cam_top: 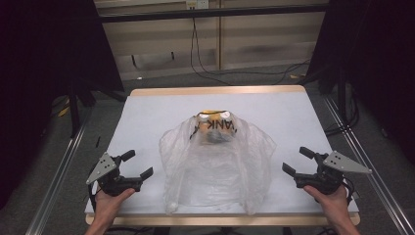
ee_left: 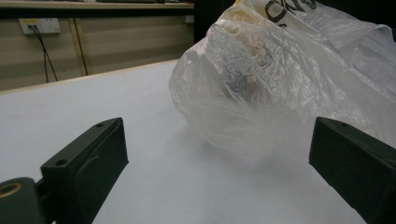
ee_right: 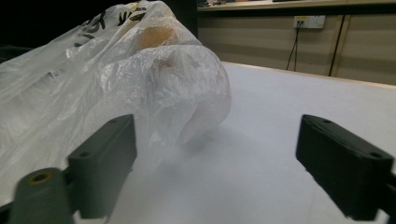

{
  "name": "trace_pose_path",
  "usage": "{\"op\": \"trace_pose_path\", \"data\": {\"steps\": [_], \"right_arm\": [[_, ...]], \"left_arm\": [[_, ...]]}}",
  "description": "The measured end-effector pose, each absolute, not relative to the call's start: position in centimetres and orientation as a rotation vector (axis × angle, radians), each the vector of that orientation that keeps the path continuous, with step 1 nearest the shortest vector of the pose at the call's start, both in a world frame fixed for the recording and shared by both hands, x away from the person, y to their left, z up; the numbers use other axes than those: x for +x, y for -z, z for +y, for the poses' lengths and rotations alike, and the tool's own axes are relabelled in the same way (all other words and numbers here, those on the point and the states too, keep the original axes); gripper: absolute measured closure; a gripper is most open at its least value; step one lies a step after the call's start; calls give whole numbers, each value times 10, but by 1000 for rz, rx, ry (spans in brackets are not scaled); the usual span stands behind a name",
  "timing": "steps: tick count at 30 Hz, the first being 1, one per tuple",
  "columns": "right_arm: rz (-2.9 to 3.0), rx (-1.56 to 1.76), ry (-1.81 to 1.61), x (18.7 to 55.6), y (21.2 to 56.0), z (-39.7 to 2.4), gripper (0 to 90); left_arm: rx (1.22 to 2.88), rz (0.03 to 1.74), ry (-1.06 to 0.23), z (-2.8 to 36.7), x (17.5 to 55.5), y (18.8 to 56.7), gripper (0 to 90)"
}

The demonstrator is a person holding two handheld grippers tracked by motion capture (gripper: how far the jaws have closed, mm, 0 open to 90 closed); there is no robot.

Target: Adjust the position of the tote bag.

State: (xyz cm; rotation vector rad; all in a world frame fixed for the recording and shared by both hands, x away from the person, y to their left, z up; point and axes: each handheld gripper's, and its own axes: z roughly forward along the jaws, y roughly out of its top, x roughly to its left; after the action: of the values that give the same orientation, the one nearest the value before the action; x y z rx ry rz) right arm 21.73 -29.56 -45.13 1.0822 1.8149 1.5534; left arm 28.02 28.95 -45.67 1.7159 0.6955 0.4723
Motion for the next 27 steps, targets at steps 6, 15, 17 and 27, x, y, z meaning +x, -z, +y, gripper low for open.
{"op": "trace_pose_path", "data": {"steps": [6, 15, 17, 27], "right_arm": [[1799, 1054, -1553, 215, 450, -299, 204], [1918, 1044, -1508, 212, 443, -293, 317], [1927, 1035, -1508, 211, 442, -291, 328], [2032, 1045, -1567, 209, 439, -282, 466]], "left_arm": [[1731, 694, -466, 286, 279, 456, 63], [1756, 677, -428, 287, 277, 453, 166], [1740, 677, -435, 286, 274, 452, 213], [1773, 637, -401, 280, 268, 447, 285]]}}
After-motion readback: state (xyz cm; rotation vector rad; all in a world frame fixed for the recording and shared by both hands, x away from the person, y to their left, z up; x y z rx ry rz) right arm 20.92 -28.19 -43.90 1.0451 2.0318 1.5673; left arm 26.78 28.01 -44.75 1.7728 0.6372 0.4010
